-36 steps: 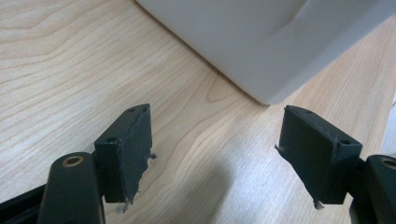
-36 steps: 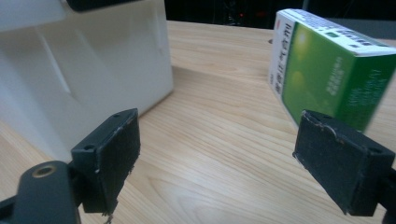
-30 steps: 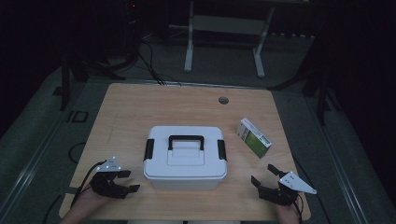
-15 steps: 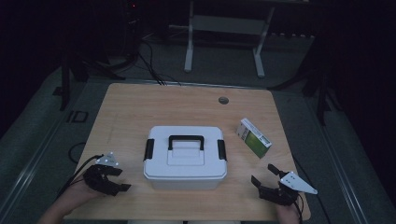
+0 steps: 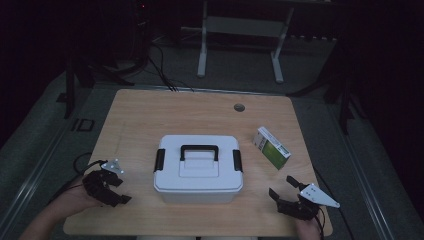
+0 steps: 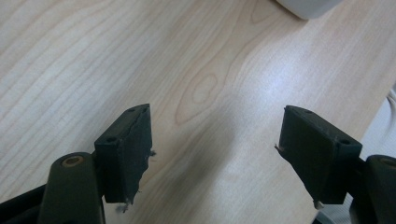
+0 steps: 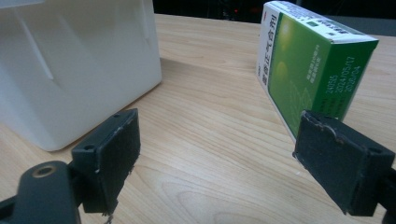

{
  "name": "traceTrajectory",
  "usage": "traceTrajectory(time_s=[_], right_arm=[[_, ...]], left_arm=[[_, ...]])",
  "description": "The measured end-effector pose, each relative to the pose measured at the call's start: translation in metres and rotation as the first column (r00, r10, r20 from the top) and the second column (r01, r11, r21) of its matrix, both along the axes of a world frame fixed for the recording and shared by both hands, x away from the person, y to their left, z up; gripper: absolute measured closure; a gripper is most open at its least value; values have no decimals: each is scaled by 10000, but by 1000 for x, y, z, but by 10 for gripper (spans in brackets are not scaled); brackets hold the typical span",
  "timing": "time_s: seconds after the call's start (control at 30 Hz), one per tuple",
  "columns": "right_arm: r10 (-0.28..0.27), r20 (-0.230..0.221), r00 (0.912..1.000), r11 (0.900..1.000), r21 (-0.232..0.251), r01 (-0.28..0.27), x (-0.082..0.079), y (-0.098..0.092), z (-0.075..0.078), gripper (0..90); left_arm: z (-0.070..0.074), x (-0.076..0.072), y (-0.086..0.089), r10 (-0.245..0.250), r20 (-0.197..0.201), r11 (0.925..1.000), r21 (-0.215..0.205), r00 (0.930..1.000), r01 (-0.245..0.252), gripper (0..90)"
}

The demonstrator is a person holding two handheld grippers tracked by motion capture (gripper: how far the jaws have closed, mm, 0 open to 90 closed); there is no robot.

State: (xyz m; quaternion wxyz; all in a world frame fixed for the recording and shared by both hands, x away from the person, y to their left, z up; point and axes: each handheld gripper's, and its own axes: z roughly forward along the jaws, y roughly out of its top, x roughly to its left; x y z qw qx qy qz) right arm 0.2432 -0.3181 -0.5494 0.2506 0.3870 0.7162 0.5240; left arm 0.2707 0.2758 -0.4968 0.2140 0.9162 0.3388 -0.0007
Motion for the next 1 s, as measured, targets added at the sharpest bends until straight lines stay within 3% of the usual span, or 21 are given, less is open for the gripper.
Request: traceTrajectory(time_s=[0.17, 0.37, 0.67, 0.73, 1.0], right_arm=[[-77, -46, 10000, 9999, 65, 78, 0, -1, 0, 141], [-97, -71, 9999, 10000, 19, 97, 1, -1, -1, 141], [-103, -93, 9999, 9999, 109, 104, 1, -2, -1, 141], [-91, -105, 9999, 9999, 91, 92, 1, -2, -1, 141], [-68, -97, 9999, 9996, 261, 71, 0, -2, 0, 141]], left_arm=[[-1, 3, -1, -85, -276, 9996, 253, 9996, 92, 257], [7, 4, -1, -240, -202, 9993, 280, 9995, 245, 258], [46, 12, -3, -526, 47, 9976, 449, 9986, 523, 259], [56, 14, -6, -706, 107, 9957, 612, 9974, 698, 259], [86, 21, -22, -969, 497, 9942, 524, 9941, 943, 259]])
